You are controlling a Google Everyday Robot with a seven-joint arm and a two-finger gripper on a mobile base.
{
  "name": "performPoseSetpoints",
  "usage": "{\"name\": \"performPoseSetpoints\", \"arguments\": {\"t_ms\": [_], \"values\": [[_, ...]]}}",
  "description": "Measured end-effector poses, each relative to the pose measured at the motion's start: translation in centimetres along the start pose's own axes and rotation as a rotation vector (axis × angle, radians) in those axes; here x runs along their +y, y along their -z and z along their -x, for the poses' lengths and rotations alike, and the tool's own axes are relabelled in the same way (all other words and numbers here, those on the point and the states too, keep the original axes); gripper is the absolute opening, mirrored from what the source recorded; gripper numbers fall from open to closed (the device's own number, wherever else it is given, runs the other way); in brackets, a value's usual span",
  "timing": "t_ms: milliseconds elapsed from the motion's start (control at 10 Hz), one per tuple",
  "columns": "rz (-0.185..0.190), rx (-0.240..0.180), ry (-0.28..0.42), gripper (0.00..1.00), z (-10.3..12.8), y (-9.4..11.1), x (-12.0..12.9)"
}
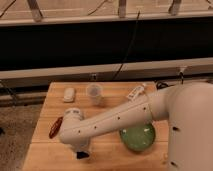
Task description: Place the eraser in the ceramic cup
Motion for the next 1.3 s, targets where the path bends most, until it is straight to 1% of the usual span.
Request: {"name": "performPoseSetpoints", "arguments": {"t_ms": [100,300,400,500,600,800,900,1200,1300], "values": [[0.005,0.021,0.007,0.05,-0.6,1.5,-0.4],[0.022,0.05,0.012,0.05,-1.4,3.3,-0.9],[0.029,0.059,0.008,0.05,-2.1,4.4,-1.0],[0.033,0.064,-0.007,0.05,-3.3,5.4,-0.6],[0.032,0.065,-0.025,0.05,-4.0,6.0,0.0],[0.024,0.071,-0.091,0.05,-6.2,7.7,2.9],[0.02,0.072,-0.118,0.05,-6.9,8.5,4.0],[0.011,0.068,-0.182,0.05,-8.6,10.2,5.6],[0.005,0.057,-0.207,0.05,-9.3,10.6,5.9]]}}
